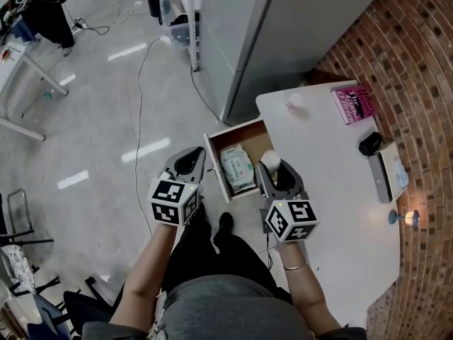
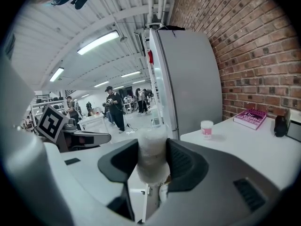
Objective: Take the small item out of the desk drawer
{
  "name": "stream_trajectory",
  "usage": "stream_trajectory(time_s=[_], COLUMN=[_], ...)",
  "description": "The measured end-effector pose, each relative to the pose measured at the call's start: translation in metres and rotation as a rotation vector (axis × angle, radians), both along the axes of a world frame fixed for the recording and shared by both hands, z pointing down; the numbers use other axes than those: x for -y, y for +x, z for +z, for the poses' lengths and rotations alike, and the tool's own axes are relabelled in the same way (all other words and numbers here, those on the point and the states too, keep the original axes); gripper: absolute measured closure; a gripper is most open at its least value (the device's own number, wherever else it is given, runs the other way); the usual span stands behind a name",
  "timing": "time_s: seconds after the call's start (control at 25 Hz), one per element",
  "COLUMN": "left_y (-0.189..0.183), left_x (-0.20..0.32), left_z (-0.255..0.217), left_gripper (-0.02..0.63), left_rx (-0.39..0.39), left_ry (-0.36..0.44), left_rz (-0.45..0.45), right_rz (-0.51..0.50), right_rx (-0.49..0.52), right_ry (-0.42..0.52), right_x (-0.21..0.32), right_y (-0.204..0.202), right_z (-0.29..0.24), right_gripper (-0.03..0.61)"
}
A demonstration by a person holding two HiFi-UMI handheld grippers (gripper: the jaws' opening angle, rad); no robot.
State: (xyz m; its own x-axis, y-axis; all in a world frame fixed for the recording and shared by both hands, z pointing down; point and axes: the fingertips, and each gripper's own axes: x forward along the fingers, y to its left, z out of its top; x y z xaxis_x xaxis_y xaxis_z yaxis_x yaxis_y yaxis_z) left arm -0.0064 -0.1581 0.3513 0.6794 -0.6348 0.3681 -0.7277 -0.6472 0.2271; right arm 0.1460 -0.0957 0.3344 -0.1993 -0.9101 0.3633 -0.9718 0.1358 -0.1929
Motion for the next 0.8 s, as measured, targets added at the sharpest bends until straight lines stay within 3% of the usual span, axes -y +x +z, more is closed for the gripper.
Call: stream_trajectory(time_s=[0.8], left_y=[-0.0003], left_x=[-0.0023], left_z=[0.0009], left_gripper=[0.591], left_rx=[0.009], left_ry=[-0.002], left_rz=[-0.006], right_rz=[0.024], right_rx=[-0.005], right_ry=[0.006], right_x=[-0.0001], right_y=[0.0083], right_z=[-0.0023], right_gripper=[0.400])
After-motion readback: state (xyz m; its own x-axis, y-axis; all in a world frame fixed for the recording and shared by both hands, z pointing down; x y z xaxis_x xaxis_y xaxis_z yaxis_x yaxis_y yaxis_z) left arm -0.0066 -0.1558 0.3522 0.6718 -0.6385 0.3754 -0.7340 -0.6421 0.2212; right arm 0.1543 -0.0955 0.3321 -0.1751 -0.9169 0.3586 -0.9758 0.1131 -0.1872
